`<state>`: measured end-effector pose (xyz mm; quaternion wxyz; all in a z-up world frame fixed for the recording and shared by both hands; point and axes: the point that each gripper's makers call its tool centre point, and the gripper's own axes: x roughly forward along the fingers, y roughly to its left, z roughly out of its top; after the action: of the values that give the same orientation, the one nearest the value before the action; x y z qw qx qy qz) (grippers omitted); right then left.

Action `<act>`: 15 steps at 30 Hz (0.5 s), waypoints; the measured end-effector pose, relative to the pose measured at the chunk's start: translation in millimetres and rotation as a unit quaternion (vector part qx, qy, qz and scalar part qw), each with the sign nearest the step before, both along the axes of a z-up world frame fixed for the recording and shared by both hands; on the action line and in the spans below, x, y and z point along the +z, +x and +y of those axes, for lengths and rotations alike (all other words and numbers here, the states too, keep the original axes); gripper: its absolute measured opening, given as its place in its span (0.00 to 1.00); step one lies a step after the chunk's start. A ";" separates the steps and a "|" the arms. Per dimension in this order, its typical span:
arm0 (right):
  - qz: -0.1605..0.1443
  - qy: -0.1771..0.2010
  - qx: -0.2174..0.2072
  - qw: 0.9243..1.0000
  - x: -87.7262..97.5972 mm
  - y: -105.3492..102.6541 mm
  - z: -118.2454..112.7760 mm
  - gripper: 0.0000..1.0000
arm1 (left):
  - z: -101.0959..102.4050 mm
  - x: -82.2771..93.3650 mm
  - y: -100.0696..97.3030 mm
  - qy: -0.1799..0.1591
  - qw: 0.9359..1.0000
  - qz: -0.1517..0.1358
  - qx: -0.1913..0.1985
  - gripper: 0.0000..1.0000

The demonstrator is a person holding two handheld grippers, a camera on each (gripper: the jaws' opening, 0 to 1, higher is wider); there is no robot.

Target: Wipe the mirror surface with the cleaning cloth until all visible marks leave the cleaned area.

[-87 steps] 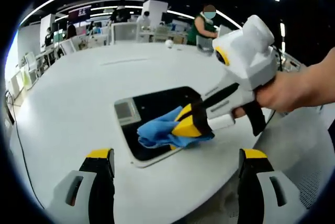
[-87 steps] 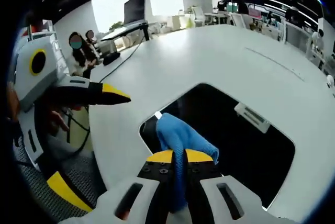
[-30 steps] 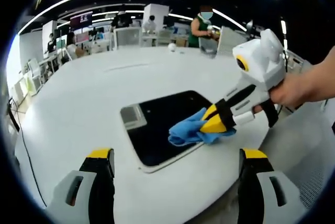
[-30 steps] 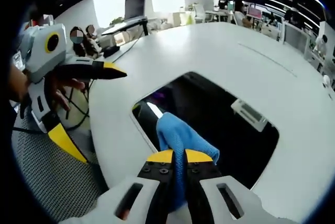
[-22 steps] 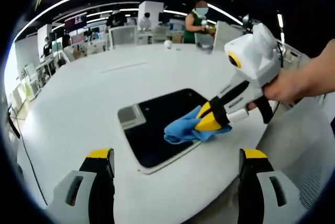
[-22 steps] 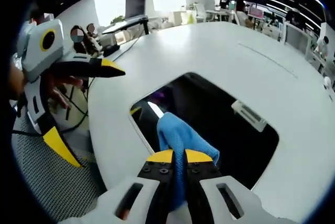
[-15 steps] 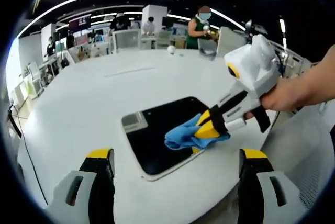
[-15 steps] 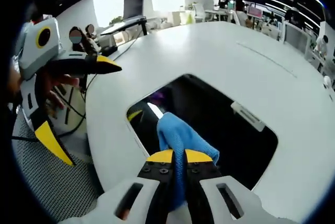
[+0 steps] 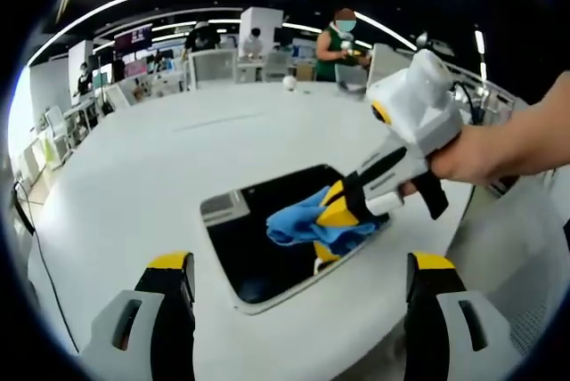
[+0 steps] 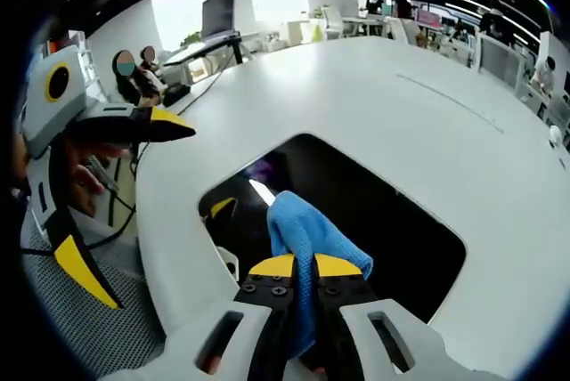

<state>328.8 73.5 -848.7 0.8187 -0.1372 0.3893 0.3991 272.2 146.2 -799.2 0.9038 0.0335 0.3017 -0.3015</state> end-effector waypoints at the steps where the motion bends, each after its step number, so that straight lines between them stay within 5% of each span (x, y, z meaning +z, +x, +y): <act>1: 0.000 0.000 -0.001 1.000 -0.1 1.5 -0.1 0.02 | 1.1 -1.2 -1.0 0.000 1.000 0.001 0.001 0.99; 15: -0.001 -0.005 0.007 1.000 -1.7 17.1 0.0 0.02 | 7.1 -9.2 -0.9 0.019 1.000 0.003 0.005 0.99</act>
<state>345.8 73.4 -850.4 0.8156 -0.1443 0.3891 0.4032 271.3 153.3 -808.4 0.9036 0.0486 0.3100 -0.2915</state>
